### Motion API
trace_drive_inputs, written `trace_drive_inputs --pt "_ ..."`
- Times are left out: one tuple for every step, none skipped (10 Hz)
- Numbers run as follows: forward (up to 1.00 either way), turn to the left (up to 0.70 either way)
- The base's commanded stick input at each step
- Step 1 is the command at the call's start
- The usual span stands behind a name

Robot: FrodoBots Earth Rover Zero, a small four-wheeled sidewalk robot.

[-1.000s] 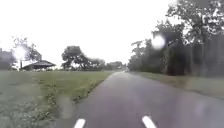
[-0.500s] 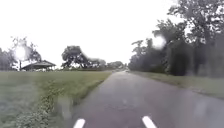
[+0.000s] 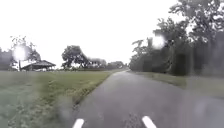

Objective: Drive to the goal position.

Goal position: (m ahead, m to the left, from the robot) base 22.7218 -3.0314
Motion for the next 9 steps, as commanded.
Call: trace_drive_inputs --pt "0.7 0.0" --pt "0.7 0.0" --pt "0.7 0.0" --pt "0.7 0.0" --pt "0.7 0.0" --pt "0.7 0.0" --pt "0.7 0.0" --pt "0.7 0.0" --pt "0.7 0.0"
